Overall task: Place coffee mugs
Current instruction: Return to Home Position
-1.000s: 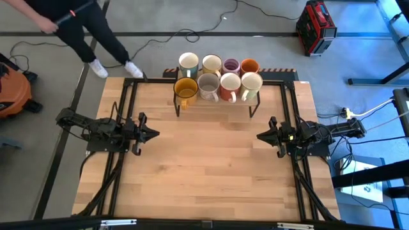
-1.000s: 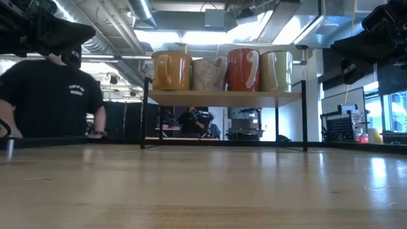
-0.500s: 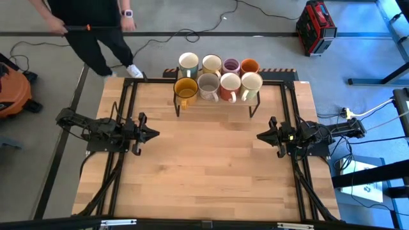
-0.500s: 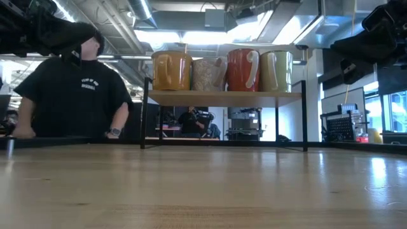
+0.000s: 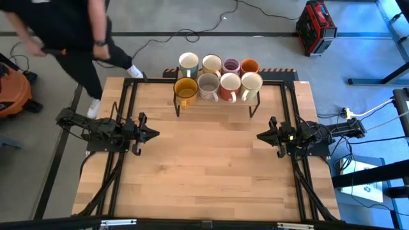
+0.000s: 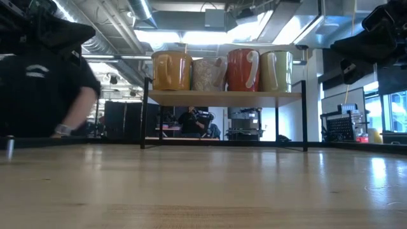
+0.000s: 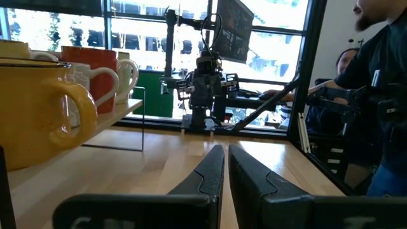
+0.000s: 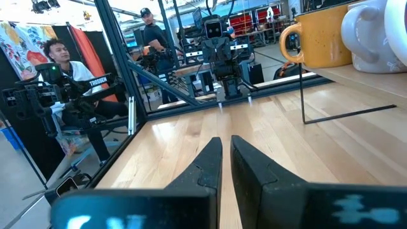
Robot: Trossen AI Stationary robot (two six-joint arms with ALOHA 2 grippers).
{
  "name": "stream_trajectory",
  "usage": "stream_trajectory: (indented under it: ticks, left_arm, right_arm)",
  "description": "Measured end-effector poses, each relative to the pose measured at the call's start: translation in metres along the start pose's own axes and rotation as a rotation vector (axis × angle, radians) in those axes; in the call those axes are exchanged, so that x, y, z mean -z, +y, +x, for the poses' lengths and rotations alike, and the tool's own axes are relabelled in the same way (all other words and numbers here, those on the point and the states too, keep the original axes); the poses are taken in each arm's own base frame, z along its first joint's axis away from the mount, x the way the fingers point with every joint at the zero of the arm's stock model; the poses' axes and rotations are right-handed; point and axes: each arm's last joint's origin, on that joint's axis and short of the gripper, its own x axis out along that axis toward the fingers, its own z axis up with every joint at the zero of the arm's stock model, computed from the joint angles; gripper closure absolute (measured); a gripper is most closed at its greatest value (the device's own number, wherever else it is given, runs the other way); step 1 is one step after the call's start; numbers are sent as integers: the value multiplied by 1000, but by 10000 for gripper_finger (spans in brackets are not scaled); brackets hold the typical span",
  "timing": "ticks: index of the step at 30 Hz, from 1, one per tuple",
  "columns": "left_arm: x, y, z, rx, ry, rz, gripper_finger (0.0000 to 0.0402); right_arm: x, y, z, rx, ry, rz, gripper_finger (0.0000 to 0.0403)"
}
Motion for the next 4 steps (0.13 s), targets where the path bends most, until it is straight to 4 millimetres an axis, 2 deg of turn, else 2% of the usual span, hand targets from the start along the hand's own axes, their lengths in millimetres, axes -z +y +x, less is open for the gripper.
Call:
stream_trajectory:
  ticks: [4]
  left_arm:
    - [0,0,0,0,0,0,383]
  right_arm:
    - [0,0,0,0,0,0,379]
